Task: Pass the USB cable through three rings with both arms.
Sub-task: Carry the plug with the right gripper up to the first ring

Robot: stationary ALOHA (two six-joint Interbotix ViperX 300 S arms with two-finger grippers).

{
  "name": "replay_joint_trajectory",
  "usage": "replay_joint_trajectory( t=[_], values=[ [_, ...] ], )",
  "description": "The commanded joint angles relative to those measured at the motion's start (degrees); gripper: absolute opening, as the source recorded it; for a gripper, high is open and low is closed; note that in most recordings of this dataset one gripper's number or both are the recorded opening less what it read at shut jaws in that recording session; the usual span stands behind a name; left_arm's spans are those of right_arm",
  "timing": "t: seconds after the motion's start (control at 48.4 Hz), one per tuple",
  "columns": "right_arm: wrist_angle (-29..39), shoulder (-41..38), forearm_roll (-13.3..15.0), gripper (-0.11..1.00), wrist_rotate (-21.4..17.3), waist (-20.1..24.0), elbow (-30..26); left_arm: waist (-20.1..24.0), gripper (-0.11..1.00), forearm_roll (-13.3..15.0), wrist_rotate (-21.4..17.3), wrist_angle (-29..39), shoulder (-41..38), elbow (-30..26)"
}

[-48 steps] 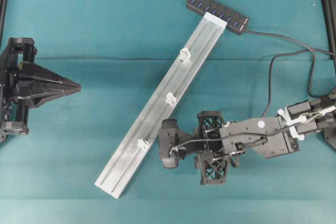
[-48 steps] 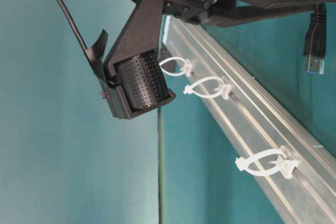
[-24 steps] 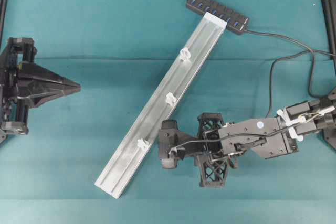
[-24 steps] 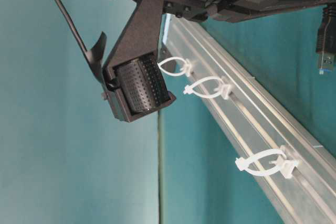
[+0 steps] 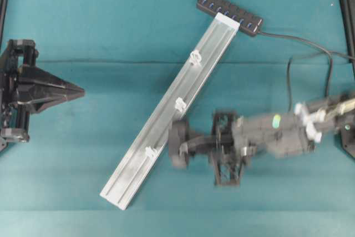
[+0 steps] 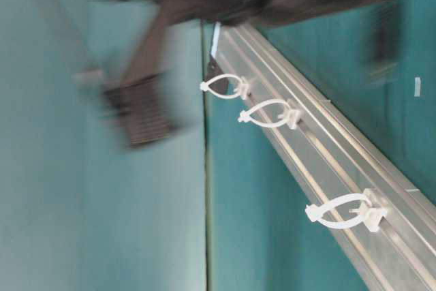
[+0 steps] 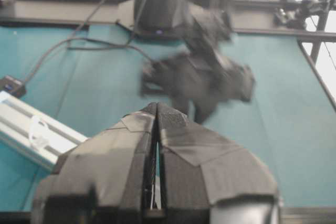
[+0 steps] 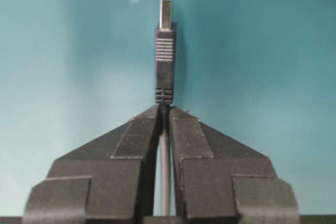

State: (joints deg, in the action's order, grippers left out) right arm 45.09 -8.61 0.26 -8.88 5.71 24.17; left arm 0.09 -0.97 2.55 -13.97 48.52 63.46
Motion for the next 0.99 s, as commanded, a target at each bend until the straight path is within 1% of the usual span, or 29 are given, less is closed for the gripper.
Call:
replay_joint_trajectory(
  t=[0.0, 0.124, 0.207, 0.289, 0.393, 0.475, 0.496, 0.62, 0.785, 0.93, 0.971],
  values=[
    [3.1, 4.0, -0.3, 0.08, 1.6, -1.6, -2.0, -0.2, -0.02, -0.1, 0.1, -0.4, 0.2, -1.3],
    [9.6, 7.9, -0.4, 0.08, 4.0, -4.7, -4.2, -0.4, -0.02, -0.1, 0.1, -0.4, 0.4, -1.4],
    [14.2, 10.3, -0.8, 0.08, 7.1, -6.9, -5.7, -0.4, -0.02, -0.1, 0.1, -0.4, 0.4, -1.4],
    [17.8, 11.8, -1.9, 0.08, 10.5, -8.7, -7.2, -0.4, -0.02, -0.1, 0.1, -0.4, 0.5, -1.4],
    [21.4, 12.8, -3.3, 0.08, 14.6, -11.0, -9.1, -0.4, -0.02, -0.1, 0.1, -0.4, 0.8, -1.4],
    [23.6, 13.3, -3.4, 0.08, 17.8, -12.9, -10.6, -0.4, -0.02, -0.1, 0.2, -0.4, 1.0, -1.4],
    [24.3, 13.4, -3.4, 0.08, 19.2, -13.6, -11.3, -0.4, -0.02, -0.1, 0.2, -0.4, 1.1, -1.4],
    [26.7, 13.4, -3.3, 0.08, 23.4, -17.0, -13.9, -0.4, -0.02, -0.1, 0.2, -0.4, 1.6, -1.4],
    [27.9, 13.4, -3.4, 0.08, 27.8, -21.6, -16.9, -0.4, -0.02, -0.1, 0.2, -0.4, 2.0, -1.4],
    [28.2, 13.2, -3.3, 0.08, 31.5, -25.4, -17.8, -0.4, -0.02, -0.1, 0.4, -0.4, 2.4, -1.4],
    [28.2, 13.0, -3.3, 0.08, 33.1, -26.7, -17.8, -0.4, -0.02, -0.1, 0.9, -0.4, 2.4, -1.4]
  ],
)
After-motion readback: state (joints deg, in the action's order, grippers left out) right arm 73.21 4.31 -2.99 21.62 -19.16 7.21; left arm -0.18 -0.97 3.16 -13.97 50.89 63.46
